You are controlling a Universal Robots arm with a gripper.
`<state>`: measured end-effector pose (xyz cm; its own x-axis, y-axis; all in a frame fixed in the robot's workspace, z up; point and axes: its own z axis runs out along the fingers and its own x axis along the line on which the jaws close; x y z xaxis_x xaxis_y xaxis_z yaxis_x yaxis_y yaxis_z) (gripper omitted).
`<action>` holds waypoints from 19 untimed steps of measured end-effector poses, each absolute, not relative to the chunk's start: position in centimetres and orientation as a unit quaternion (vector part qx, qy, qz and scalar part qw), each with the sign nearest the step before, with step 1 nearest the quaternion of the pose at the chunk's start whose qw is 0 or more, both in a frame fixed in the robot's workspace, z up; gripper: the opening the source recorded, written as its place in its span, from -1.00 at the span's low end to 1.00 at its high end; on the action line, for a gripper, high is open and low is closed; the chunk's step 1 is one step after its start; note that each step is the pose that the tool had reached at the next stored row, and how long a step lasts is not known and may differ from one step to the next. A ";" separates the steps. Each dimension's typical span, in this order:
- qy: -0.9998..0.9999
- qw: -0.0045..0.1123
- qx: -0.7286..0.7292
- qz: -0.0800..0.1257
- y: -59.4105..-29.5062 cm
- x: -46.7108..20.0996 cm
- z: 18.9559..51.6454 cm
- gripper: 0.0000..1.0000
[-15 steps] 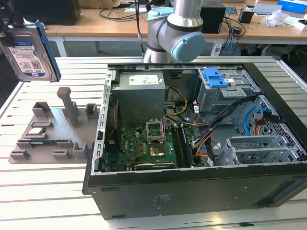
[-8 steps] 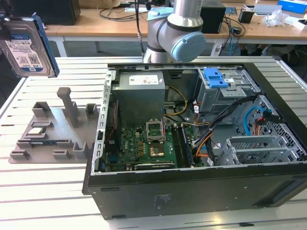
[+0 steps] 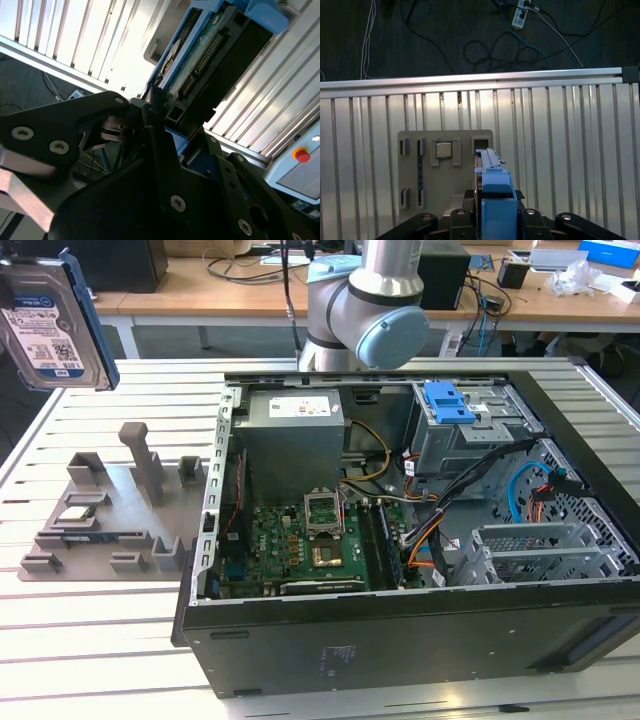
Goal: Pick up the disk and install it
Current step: 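Pick up the disk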
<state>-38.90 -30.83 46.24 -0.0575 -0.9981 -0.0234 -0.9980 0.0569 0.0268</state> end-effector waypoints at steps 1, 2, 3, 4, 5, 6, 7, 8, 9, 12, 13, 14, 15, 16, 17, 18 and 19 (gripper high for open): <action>-0.727 0.001 0.686 -0.018 -30.8 -38.9 46.4 -0.26; -0.727 0.001 0.686 -0.018 -30.8 -38.9 46.5 -0.26; -0.727 0.001 0.686 -0.018 -30.8 -38.9 46.7 -0.26; -0.727 0.001 0.686 -0.018 -30.8 -38.9 46.8 -0.26; -0.727 0.001 0.686 -0.018 -30.8 -38.9 47.0 -0.26; -0.727 0.001 0.686 -0.018 -30.8 -38.9 47.0 -0.26; -0.727 0.000 0.687 -0.018 -30.8 -38.9 47.0 -0.26; -0.727 0.000 0.686 -0.019 -30.8 -38.9 47.1 -0.26; -0.727 0.000 0.686 -0.019 -30.8 -38.9 47.2 -0.26; -0.727 0.000 0.686 -0.019 -30.8 -38.9 48.1 -0.26; -0.727 0.000 0.686 -0.019 -30.8 -38.9 48.7 -0.26; -0.727 0.000 0.686 -0.019 -30.8 -38.9 49.1 -0.26; -0.727 0.000 0.687 -0.019 -30.8 -38.9 49.6 -0.26; -0.727 0.000 0.686 -0.019 -30.8 -38.9 50.4 -0.26; -0.727 0.000 0.686 -0.019 -30.8 -38.9 51.0 -0.26; -0.727 0.000 0.686 -0.019 -30.8 -38.9 51.3 -0.26; -0.727 0.000 0.686 -0.019 -30.8 -38.9 51.4 -0.26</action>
